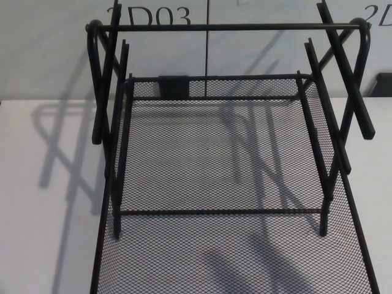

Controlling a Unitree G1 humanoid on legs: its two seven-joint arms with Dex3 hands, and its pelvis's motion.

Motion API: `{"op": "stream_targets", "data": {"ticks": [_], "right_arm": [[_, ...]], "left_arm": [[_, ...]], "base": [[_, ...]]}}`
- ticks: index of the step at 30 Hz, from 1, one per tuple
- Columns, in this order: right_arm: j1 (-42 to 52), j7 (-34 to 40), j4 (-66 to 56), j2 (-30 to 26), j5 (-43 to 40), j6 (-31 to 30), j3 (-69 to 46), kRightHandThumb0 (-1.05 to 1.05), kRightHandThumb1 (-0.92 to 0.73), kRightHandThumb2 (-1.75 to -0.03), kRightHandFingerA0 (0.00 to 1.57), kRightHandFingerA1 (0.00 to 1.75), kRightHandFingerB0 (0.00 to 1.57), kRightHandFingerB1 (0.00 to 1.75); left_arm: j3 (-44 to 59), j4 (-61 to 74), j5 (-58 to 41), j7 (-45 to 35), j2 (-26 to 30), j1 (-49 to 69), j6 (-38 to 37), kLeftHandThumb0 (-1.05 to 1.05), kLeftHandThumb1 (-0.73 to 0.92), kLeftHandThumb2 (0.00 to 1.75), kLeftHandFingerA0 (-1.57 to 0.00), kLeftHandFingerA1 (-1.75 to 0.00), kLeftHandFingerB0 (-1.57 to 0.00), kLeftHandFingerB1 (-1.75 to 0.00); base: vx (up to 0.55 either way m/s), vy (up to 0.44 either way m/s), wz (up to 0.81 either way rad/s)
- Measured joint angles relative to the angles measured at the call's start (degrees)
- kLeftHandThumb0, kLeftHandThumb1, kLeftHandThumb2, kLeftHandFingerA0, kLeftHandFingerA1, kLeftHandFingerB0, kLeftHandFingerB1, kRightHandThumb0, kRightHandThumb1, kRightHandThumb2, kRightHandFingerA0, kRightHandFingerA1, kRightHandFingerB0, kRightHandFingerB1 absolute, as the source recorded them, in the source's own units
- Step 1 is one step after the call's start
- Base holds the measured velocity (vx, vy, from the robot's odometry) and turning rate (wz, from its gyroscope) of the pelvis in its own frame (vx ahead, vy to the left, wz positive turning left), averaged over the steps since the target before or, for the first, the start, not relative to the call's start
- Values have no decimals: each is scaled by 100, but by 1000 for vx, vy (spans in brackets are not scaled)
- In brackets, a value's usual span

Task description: The robot walks towards a file tray kept in the middle of a desk and uses its right hand to grab a tray and pulls it out towards itself

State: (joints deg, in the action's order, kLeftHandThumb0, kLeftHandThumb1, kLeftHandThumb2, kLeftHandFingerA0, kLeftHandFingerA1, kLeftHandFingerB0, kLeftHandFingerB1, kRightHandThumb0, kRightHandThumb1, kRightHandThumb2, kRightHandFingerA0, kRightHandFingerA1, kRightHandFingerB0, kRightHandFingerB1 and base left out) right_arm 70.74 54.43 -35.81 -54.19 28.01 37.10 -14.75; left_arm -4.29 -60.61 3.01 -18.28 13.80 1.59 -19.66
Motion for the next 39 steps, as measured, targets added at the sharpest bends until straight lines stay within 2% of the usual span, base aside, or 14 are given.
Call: {"op": "stream_targets", "data": {"ticks": [7, 8, 9, 11, 12, 13, 18, 19, 20, 25, 28, 33, 37, 39], "right_arm": [[404, -73, 450, 268, -456, 505, -499, -74, -50, -86, 0, 11, 0, 14], [456, -83, 548, 282, -529, 584, -553, -67, -60, -61, 10, 29, 10, 21], [524, -96, 676, 285, -607, 668, -605, -73, -49, -81, 13, 43, 8, 37], [650, -131, 942, 277, -749, 834, -628, -69, -49, -81, 30, 46, 22, 41], [709, -145, 1049, 268, -802, 900, -629, -70, -51, -84, 39, 50, 28, 44], [781, -163, 1200, 251, -860, 984, -628, -67, -63, -60, 56, 41, 43, 34], [1221, -307, 1997, 57, -1156, 1369, -580, -60, -53, -63, 75, 55, 64, 48], [1336, -366, 2200, -45, -1237, 1445, -524, -56, -60, -58, 75, 52, 69, 46], [1428, -420, 2349, -119, -1297, 1486, -475, -54, -56, -59, 70, 56, 66, 49], [1659, -839, 2868, -390, -1626, 1514, -258, -58, -64, -59, 83, 60, 71, 51], [1645, -1101, 3092, -523, -1768, 1486, -106, -64, -66, -60, 83, 61, 70, 53], [1408, -1544, 3392, -692, -1946, 1352, 218, -63, -67, -60, 88, 59, 79, 55], [1065, -1889, 3560, -723, -2016, 1189, 499, -62, -66, -60, 77, 60, 68, 52], [834, -2067, 3615, -722, -2044, 1089, 662, -63, -69, -61, 60, 55, 54, 46]], "left_arm": [[0, 9, 24, 0, -1, 0, 0, -60, 36, 51, -86, -66, -68, -53], [0, 11, 27, 0, -1, -1, 0, -60, 35, 52, -85, -66, -66, -54], [0, 11, 29, 0, -1, -1, 0, -61, 35, 52, -86, -64, -66, -53], [0, 11, 32, 0, -1, -1, 0, -62, 33, 54, -82, -66, -66, -54], [0, 11, 32, 0, -1, -2, 0, -63, 25, 74, -76, -70, -62, -60], [0, 11, 33, 0, -1, -2, 0, -60, 35, 52, -81, -64, -66, -52], [0, 13, 37, 0, -1, -2, 0, -62, 36, 53, -77, -65, -65, -53], [0, 13, 39, 0, 0, -2, 0, -61, 36, 53, -76, -66, -65, -53], [0, 13, 40, -1, 0, -2, 0, -62, 36, 53, -75, -66, -65, -53], [1, 13, 42, -1, -1, -3, 0, -59, 35, 52, -77, -65, -64, -54], [1, 12, 42, -2, -1, -2, 0, -57, 35, 52, -77, -65, -64, -53], [1, 10, 43, -1, -2, -1, 0, -61, 37, 53, -80, -66, -68, -52], [1, 6, 46, -1, -2, 5, 0, -62, 36, 52, -81, -66, -69, -53], [1, 4, 47, -1, -2, 9, 0, -63, 37, 52, -82, -65, -70, -52]], "base": [[0, 0, 0], [0, 0, 0], [0, 0, 0], [0, 0, 0], [0, 0, 0], [0, 0, 0], [0, 0, 0], [0, 0, 0], [0, 0, 0], [0, 0, 0], [0, 0, 0], [0, 0, 0], [0, 0, 0], [0, 0, 0]]}}
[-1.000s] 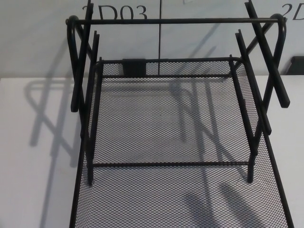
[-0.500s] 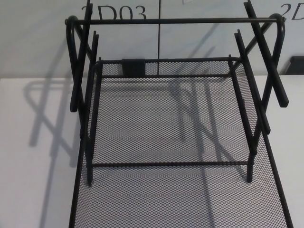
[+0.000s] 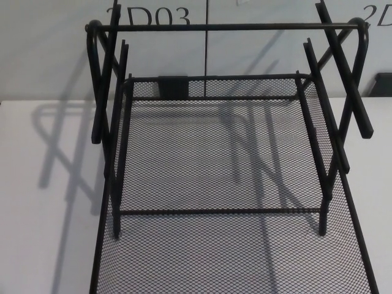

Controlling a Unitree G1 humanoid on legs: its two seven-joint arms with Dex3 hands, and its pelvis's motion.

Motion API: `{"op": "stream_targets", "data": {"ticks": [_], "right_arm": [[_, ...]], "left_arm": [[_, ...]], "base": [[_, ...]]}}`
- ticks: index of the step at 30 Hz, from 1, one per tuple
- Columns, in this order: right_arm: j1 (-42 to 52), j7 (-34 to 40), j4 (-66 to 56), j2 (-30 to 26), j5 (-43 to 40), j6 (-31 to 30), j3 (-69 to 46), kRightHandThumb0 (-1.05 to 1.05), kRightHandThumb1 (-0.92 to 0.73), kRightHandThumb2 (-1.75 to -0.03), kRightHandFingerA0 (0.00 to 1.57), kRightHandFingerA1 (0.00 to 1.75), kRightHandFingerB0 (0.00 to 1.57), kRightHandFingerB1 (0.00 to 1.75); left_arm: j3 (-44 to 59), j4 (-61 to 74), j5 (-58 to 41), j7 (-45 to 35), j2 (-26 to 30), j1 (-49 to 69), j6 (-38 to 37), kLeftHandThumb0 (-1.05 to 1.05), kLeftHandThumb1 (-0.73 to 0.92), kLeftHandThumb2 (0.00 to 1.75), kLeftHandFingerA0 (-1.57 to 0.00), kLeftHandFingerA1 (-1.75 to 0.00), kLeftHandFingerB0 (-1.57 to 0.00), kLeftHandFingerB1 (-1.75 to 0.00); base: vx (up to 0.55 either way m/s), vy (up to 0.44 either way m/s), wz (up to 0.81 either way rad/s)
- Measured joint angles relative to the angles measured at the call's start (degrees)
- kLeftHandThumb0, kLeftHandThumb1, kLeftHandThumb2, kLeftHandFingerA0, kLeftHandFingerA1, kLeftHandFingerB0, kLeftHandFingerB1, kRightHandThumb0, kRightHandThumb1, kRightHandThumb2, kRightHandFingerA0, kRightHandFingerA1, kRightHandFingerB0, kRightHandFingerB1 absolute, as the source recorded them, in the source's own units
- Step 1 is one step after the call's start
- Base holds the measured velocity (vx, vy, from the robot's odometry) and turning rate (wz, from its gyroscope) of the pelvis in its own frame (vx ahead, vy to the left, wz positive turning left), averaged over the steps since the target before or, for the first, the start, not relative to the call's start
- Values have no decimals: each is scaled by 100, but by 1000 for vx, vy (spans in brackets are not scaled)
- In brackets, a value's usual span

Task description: The robot walks towards a file tray kept in the middle of a desk and uses its right hand to grab a tray and pulls it out towards itself

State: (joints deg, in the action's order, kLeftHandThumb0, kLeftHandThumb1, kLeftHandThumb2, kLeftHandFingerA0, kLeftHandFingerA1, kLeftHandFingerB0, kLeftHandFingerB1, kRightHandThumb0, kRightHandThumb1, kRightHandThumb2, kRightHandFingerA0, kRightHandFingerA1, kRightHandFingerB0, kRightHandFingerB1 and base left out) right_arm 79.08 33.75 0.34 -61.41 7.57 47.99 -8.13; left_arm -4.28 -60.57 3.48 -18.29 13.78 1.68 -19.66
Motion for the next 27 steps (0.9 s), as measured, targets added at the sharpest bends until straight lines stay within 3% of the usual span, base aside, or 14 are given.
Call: {"op": "stream_targets", "data": {"ticks": [5, 6, 7, 8, 10, 11, 12, 15, 16, 18, 19, 20, 21, 27], "right_arm": [[-911, -491, 251, 136, -19, -336, 543, -70, -76, -63, 37, 50, 28, 40], [-1114, -573, 319, 199, -15, -404, 638, -75, -65, -90, 31, 58, 21, 48], [-1350, -658, 410, 289, -10, -481, 749, -74, -66, -90, 26, 56, 18, 47], [-1543, -725, 487, 367, -4, -544, 832, -70, -80, -64, 24, 49, 17, 37], [-2034, -880, 708, 597, 13, -696, 1039, -70, -84, -65, 16, 45, 15, 37], [-2265, -945, 828, 722, 23, -771, 1127, -37, -55, -109, 2, 52, 0, 50], [-2409, -983, 904, 800, 31, -819, 1187, -37, -55, -109, 2, 53, 0, 50], [-3185, -1173, 1377, 1326, 81, -1088, 1484, -37, -54, -108, 4, 54, 0, 50], [-3392, -1221, 1526, 1499, 94, -1174, 1569, -75, -63, -97, 0, 48, 10, 47], [-3775, -1277, 1814, 1848, 106, -1255, 1712, -75, -63, -96, 0, 48, 10, 47], [-3963, -1279, 1960, 2034, 106, -1256, 1774, -36, -54, -108, 3, 53, 0, 50], [-4137, -1279, 2090, 2192, 107, -1257, 1827, -36, -54, -108, 3, 53, 0, 50], [-4349, -1278, 2267, 2397, 110, -1255, 1892, -36, -53, -107, 3, 53, 0, 50], [-5126, -1245, 2932, 3063, 105, -1168, 1972, -37, -53, -107, 3, 52, 0, 50]], "left_arm": [[-1, -2, 3, 1, -1, 29, 0, -62, 38, 53, -78, -65, -66, -51], [-2, -2, 5, 1, -1, 32, 0, -61, 38, 53, -78, -66, -67, -52], [-2, -2, 6, 1, -1, 40, 0, -62, 36, 53, -76, -67, -68, -52], [-1, -2, 7, 1, -1, 46, 0, -64, 37, 52, -75, -68, -69, -51], [-2, -2, 10, 1, -2, 58, 0, -67, 38, 52, -73, -72, -69, -53], [-2, -2, 12, 2, -2, 63, 0, -69, 27, 75, -69, -76, -64, -60], [-2, -2, 14, 3, -2, 67, 0, -67, 38, 53, -68, -74, -66, -54], [-4, -2, 21, 5, -2, 99, 0, -68, 39, 52, -68, -76, -63, -56], [-4, -2, 22, 6, 0, 112, 0, -70, 40, 53, -70, -74, -63, -56], [-6, -3, 27, 9, 4, 165, 0, -71, 29, 80, -67, -75, -56, -63], [-14, -3, 34, 11, 4, 181, 0, -71, 30, 80, -63, -73, -52, -63], [-22, -1, 40, 14, 5, 184, 0, -73, 30, 81, -63, -73, -51, -63], [-32, 2, 53, 24, 8, 188, 0, -74, 44, 54, -62, -70, -52, -58], [-133, -5, 118, 117, 47, 211, 0, -72, 43, 54, -59, -75, -49, -62]], "base": [[0, 0, 0], [0, 0, 0], [0, 0, 0], [0, 0, 0], [0, 0, 0], [0, 0, 0], [0, 0, 0], [0, 0, 0], [0, 0, 0], [0, 0, 0], [0, 0, 0], [0, 0, 0], [0, 0, 0], [-44, 21, -19]]}}
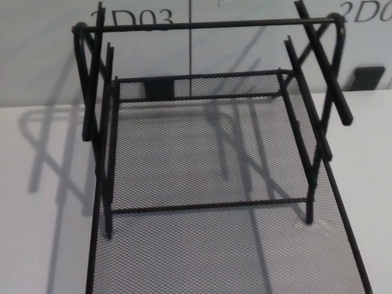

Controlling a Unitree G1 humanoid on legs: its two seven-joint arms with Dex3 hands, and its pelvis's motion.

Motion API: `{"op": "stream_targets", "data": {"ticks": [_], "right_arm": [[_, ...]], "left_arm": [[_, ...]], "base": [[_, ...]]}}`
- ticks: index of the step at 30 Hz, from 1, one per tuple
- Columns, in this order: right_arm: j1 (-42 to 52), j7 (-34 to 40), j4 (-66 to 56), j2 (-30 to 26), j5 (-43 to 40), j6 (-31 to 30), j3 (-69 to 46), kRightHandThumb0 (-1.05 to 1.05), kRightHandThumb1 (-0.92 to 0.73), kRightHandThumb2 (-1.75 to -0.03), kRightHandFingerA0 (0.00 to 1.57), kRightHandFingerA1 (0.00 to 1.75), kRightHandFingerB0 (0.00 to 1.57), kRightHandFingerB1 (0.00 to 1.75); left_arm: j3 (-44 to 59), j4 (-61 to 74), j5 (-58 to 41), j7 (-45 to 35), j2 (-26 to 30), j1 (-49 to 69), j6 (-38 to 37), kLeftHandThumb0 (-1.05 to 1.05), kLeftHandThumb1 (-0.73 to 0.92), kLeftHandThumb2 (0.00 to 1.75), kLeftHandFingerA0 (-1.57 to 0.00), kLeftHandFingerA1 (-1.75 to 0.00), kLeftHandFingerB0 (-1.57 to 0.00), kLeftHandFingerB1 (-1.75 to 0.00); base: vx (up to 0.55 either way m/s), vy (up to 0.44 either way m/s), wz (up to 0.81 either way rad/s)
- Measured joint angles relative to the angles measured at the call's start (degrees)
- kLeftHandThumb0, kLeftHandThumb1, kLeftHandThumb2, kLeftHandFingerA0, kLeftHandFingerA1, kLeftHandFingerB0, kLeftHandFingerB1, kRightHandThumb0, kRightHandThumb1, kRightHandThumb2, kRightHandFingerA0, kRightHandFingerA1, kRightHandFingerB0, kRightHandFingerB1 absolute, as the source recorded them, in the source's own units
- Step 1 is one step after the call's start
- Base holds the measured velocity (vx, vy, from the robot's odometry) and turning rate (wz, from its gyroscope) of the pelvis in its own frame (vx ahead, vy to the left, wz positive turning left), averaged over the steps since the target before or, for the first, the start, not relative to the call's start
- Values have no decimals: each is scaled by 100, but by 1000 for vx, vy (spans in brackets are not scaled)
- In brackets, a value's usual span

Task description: The robot walks towards a file tray kept in the middle of a desk and uses its right hand to grab a tray and pulls it out towards itself

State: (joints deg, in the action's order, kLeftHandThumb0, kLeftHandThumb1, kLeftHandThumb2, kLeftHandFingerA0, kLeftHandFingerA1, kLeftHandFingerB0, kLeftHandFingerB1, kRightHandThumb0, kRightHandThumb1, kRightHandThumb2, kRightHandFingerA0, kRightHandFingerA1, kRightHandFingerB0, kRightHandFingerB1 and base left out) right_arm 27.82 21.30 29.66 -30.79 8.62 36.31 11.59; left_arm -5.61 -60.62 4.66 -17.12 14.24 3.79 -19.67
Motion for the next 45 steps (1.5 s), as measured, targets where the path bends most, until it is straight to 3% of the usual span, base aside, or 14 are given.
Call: {"op": "stream_targets", "data": {"ticks": [4, 5, 8, 9, 10, 16, 18, 27, 28, 30, 34, 38, 41, 45], "right_arm": [[-439, 2, 341, 310, 0, 76, 58, -37, -52, -106, 3, 52, 0, 49], [-509, 1, 392, 359, 0, 99, 70, -67, -77, -63, 19, 46, 18, 35], [-642, 1, 441, 457, 4, 137, 136, -69, -76, -63, 27, 50, 26, 38], [-624, 1, 376, 457, 4, 132, 147, -73, -61, -95, 27, 57, 25, 51], [-596, 1, 302, 456, 4, 121, 148, -68, -68, -64, 45, 58, 42, 46], [130, 46, -800, 399, 25, -152, -26, -61, -64, -59, 67, 63, 64, 49], [462, 40, -1226, 400, 29, -183, -188, -59, -63, -59, 69, 62, 65, 49], [2361, -182, -2590, 465, -153, -39, -1448, -57, -61, -59, 78, 65, 64, 44], [2531, -201, -2668, 469, -182, -16, -1566, -62, -48, -67, 82, 64, 65, 49], [3019, -255, -2884, 486, -248, 48, -1919, -62, -50, -68, 83, 67, 64, 50], [3785, -361, -3237, 512, -342, 168, -2465, -53, -58, -58, 80, 56, 67, 47], [4625, -543, -3761, 492, -447, 347, -3086, -61, -53, -64, 78, 58, 64, 49], [5115, -696, -4121, 433, -474, 444, -3440, -60, -62, -59, 84, 56, 71, 49], [5834, -997, -4703, 259, -507, 569, -3929, -53, -59, -58, 97, 59, 80, 54]], "left_arm": [[-76, -10, 82, 83, 67, 3, 0, -72, 44, 54, -59, -75, -47, -62], [-85, -10, 93, 100, 83, 6, 0, -71, 43, 54, -60, -75, -47, -62], [-131, -9, 133, 161, 119, 8, 0, -73, 43, 54, -60, -76, -48, -63], [-146, -8, 147, 182, 129, 5, 0, -73, 44, 54, -59, -78, -48, -63], [-157, -7, 156, 196, 135, 4, 0, -74, 44, 54, -60, -77, -49, -61], [-210, -5, 192, 253, 155, -40, 0, -76, 30, 81, -62, -75, -48, -65], [-224, -4, 192, 256, 155, -67, 0, -75, 44, 54, -63, -72, -50, -61], [-290, -8, 194, 292, 157, -138, 0, -72, 44, 54, -64, -69, -50, -57], [-297, -8, 195, 298, 157, -141, 0, -75, 30, 81, -63, -73, -48, -63], [-315, -11, 197, 314, 157, -147, 0, -74, 43, 54, -63, -70, -50, -58], [-356, -17, 203, 331, 159, -155, 0, -72, 29, 80, -63, -73, -48, -63], [-417, -30, 216, 358, 167, -163, 0, -71, 42, 53, -65, -68, -51, -57], [-458, -36, 225, 374, 175, -173, 0, -76, 30, 81, -63, -73, -48, -64], [-515, -55, 262, 403, 192, -189, 0, -72, 42, 54, -64, -68, -50, -57]], "base": [[-41, 8, -23], [-20, -7, -23], [-10, -5, -13], [0, 0, 0], [0, 0, 0], [20, -11, 2], [63, -26, 7], [6, -2, 1], [0, 0, 0], [0, 0, 0], [0, 0, 0], [0, 0, 0], [0, 0, 0], [0, 0, 0]]}}
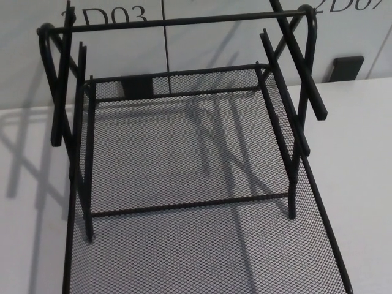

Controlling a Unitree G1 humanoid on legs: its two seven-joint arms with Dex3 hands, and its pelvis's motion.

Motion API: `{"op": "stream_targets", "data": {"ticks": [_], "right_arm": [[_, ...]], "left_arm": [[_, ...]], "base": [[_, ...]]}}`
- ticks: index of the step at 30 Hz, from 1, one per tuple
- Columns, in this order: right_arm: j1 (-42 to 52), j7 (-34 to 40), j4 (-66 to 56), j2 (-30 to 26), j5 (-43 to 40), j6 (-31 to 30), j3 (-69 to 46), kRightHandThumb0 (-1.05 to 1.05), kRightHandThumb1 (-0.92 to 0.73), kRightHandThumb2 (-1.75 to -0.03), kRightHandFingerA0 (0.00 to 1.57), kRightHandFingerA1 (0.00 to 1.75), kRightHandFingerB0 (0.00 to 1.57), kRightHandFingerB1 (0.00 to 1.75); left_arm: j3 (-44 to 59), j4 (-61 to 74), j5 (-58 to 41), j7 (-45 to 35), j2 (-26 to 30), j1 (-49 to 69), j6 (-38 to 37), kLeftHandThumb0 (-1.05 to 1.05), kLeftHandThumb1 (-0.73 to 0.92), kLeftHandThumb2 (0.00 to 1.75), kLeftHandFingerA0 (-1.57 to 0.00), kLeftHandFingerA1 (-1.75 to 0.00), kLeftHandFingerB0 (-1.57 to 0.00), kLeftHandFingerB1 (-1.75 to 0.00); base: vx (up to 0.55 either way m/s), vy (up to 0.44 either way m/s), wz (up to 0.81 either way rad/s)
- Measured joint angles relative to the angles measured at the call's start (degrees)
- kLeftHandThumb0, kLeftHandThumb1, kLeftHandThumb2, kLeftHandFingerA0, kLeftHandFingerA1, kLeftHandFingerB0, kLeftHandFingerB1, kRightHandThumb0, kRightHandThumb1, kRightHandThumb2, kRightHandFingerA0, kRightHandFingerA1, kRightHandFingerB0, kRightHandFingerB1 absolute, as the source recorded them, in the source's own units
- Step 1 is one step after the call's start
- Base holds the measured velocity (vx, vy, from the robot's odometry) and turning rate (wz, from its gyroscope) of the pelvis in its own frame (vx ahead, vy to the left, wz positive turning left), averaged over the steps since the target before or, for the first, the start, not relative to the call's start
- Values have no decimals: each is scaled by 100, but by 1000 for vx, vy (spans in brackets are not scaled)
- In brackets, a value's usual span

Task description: The robot walks towards a file tray kept in the middle of a desk and uses its right hand to grab a tray and pulls it out towards itself

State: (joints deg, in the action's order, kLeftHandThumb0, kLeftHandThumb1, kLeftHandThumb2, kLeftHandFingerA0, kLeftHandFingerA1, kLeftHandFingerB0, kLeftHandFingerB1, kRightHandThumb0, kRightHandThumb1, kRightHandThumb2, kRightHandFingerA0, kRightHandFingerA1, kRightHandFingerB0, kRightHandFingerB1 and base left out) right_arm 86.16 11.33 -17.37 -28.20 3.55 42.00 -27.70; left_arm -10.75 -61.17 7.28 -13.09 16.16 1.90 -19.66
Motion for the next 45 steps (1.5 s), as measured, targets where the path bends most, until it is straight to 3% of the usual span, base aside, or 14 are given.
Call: {"op": "stream_targets", "data": {"ticks": [9, 10, 15, 16, 22, 23, 25, 27, 28, 30, 32, 33, 41, 45], "right_arm": [[171, -784, -736, -919, -25, -136, 115, -65, -62, -60, 72, 56, 61, 47], [-26, -872, -734, -1010, -1, -223, 294, -63, -53, -93, 64, 67, 42, 53], [-1143, -1156, -384, -1040, 196, -649, 1143, -71, -65, -62, 41, 53, 30, 40], [-1376, -1190, -246, -1005, 254, -730, 1298, -65, -53, -94, 39, 63, 16, 47], [-2685, -1325, 730, -660, 567, -1200, 2167, -68, -55, -93, 41, 60, 20, 47], [-2899, -1349, 911, -582, 623, -1294, 2316, -72, -65, -63, 47, 53, 35, 41], [-3306, -1401, 1252, -466, 745, -1476, 2616, -67, -56, -97, 54, 67, 27, 50], [-3568, -1456, 1438, -400, 843, -1665, 2841, -67, -57, -96, 55, 68, 30, 52], [-3657, -1494, 1477, -395, 891, -1765, 2934, -71, -63, -64, 56, 58, 44, 46], [-3730, -1575, 1432, -400, 954, -1935, 3019, -65, -55, -95, 60, 68, 36, 53], [-3703, -1717, 1176, -492, 968, -2146, 3008, -68, -63, -61, 62, 55, 55, 46], [-3668, -1793, 1029, -572, 958, -2223, 2964, -68, -57, -94, 60, 65, 47, 55], [-3637, -2426, 722, -1055, 820, -2736, 2901, -64, -54, -93, 55, 64, 41, 54], [-3950, -2581, 1029, -1032, 935, -3063, 3212, -68, -58, -95, 54, 64, 40, 54]], "left_arm": [[-90, -13, 99, 54, 20, -19, 0, -71, 41, 53, -66, -69, -51, -57], [-102, -14, 109, 59, 20, -24, 0, -71, 28, 79, -64, -72, -49, -63], [-127, -15, 146, 92, 20, -43, 0, -74, 41, 54, -64, -69, -50, -58], [-129, -16, 149, 94, 19, -43, 0, -73, 41, 54, -65, -68, -51, -58], [-134, -17, 158, 108, 20, -49, 0, -72, 29, 79, -65, -73, -49, -63], [-136, -17, 159, 110, 20, -50, 0, -71, 42, 53, -67, -69, -51, -57], [-144, -17, 167, 117, 22, -52, 0, -73, 43, 54, -65, -69, -50, -57], [-168, -17, 183, 130, 29, -55, 0, -72, 43, 54, -64, -68, -50, -56], [-185, -17, 197, 138, 36, -56, 0, -73, 43, 54, -65, -67, -51, -56], [-210, -17, 225, 146, 57, -59, 0, -73, 43, 54, -66, -68, -50, -56], [-230, -23, 280, 148, 93, -60, 0, -72, 42, 54, -66, -69, -50, -57], [-234, -26, 300, 148, 110, -61, 0, -72, 42, 54, -65, -70, -50, -58], [-340, -85, 482, 154, 188, -107, 0, -74, 30, 80, -64, -72, -49, -63], [-356, -99, 529, 156, 192, -117, 0, -71, 42, 54, -66, -69, -51, -57]], "base": [[0, 0, 0], [0, 0, 0], [0, 0, 0], [0, 0, 0], [0, 0, 0], [0, 0, 0], [0, 0, 0], [0, 0, 0], [0, 0, 0], [0, 0, 0], [0, 0, 0], [0, 0, 0], [0, 0, 0], [0, 0, 0]]}}
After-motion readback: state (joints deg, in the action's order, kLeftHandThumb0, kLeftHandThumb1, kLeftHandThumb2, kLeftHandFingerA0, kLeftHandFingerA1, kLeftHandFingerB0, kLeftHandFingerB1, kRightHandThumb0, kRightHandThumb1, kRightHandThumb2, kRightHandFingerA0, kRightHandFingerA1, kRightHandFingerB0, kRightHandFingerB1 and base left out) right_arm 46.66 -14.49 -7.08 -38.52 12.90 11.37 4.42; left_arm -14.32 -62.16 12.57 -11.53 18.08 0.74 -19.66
